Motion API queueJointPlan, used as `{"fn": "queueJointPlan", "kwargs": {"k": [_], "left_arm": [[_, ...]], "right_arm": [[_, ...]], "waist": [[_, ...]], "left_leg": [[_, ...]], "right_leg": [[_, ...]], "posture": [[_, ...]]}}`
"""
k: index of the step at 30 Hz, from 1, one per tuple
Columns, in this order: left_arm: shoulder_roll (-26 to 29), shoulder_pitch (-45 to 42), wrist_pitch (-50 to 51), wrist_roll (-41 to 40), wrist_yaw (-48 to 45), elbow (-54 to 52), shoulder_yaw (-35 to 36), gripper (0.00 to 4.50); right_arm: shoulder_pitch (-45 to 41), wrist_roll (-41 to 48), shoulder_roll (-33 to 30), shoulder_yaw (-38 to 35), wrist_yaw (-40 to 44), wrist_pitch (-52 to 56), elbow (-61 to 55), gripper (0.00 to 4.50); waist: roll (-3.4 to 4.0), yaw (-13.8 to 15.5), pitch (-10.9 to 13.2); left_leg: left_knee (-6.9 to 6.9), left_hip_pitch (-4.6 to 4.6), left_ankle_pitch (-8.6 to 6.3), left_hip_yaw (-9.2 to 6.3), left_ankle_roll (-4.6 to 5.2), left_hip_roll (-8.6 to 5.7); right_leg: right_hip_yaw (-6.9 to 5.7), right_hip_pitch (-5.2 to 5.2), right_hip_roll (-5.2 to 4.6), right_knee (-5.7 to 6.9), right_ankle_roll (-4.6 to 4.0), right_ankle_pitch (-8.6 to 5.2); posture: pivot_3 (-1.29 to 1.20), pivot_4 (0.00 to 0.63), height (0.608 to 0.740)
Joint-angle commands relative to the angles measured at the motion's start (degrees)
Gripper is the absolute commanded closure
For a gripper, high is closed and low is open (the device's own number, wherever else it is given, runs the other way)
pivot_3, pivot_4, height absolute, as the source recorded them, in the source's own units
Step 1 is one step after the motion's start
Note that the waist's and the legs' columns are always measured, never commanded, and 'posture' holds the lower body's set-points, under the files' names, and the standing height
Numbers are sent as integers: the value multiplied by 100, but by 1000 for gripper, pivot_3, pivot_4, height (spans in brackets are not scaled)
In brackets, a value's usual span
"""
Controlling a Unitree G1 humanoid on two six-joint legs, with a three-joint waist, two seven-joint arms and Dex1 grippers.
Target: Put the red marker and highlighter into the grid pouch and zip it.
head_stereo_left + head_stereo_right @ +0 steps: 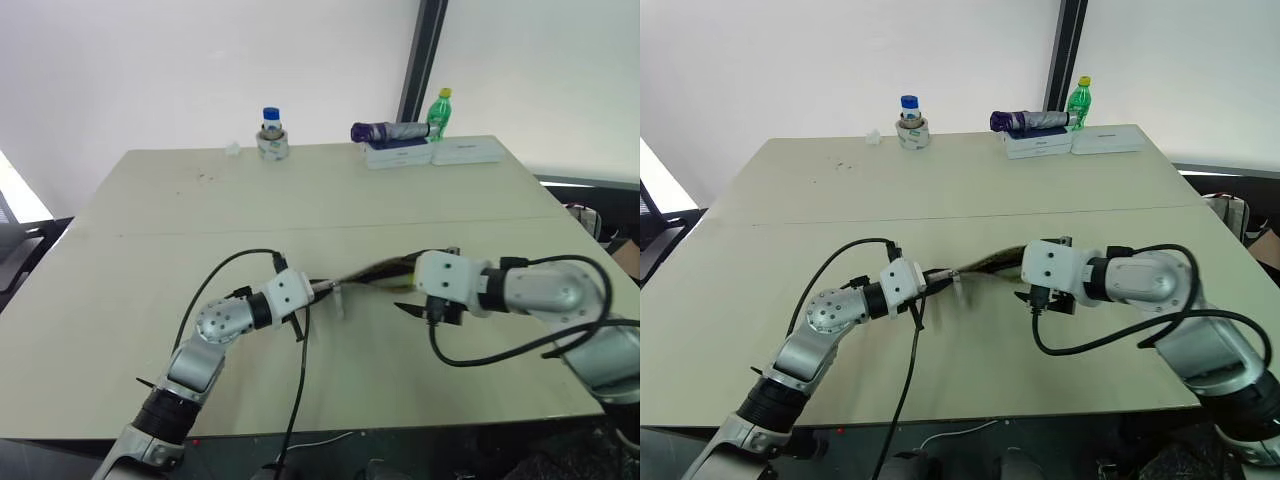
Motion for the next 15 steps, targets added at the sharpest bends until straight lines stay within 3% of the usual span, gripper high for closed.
{"fn": "queueJointPlan", "kwargs": {"k": [1, 3, 6, 12, 15], "left_arm": [[-132, -90, 337, -395, 132, -287, 277, 4500], [-174, -91, 476, -499, 144, -323, 327, 4500], [-150, -78, 463, -472, 122, -336, 307, 4500], [-134, -66, 394, -404, 108, -329, 244, 4500], [-123, -70, 371, -389, 89, -349, 223, 4500]], "right_arm": [[-87, 552, -20, -733, 67, 227, -126, 592], [-105, 614, -84, -892, 8, 344, 62, 592], [-47, 435, -226, -865, -144, 409, 291, 1454], [-81, 170, -106, -503, -500, 183, 346, 4457], [-128, 83, 39, -320, -668, 133, 377, 4457]], "waist": [[0, 0, 0], [0, 7, 0], [-1, 8, 0], [-1, 0, 0], [-1, 5, 0]], "left_leg": [[0, 1, 0, -1, 0, 0], [0, 1, 0, -1, 0, 0], [0, 1, 0, 0, 0, 0], [-1, 0, 0, 1, 0, 0], [0, 0, 1, 1, 0, 0]], "right_leg": [[0, 1, 0, 0, 0, 0], [0, 1, 0, 1, 0, 0], [0, 1, 0, 0, 0, 0], [0, -2, 0, 0, 0, 0], [0, -1, 0, 0, 0, 0]], "posture": [[0, 150, 740], [0, 150, 740], [0, 150, 740], [0, 150, 740], [0, 150, 740]]}}
